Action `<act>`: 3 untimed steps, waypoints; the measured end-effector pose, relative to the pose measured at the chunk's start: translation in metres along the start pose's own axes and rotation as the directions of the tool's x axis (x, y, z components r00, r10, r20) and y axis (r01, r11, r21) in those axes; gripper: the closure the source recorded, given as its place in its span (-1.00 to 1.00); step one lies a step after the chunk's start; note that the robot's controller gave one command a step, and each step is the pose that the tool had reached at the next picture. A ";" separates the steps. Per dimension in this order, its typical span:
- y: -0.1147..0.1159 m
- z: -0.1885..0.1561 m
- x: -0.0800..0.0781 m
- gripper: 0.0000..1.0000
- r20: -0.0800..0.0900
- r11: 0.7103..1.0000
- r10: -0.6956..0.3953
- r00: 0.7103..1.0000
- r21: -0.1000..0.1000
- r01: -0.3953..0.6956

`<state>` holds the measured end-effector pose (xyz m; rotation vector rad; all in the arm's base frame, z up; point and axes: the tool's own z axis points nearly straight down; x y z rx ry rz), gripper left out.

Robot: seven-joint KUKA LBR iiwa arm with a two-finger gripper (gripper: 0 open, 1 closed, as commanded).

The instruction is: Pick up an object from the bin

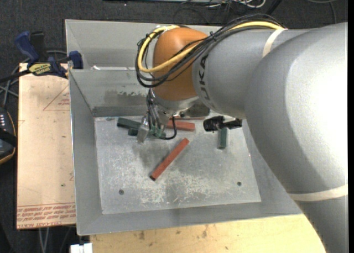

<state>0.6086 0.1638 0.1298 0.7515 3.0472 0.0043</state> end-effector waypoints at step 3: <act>0.000 -0.016 0.000 1.00 -0.002 1.000 -0.001 1.000 0.002 0.001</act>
Offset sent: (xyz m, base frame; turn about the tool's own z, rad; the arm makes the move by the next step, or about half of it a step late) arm 0.0001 0.0002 0.0279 0.0000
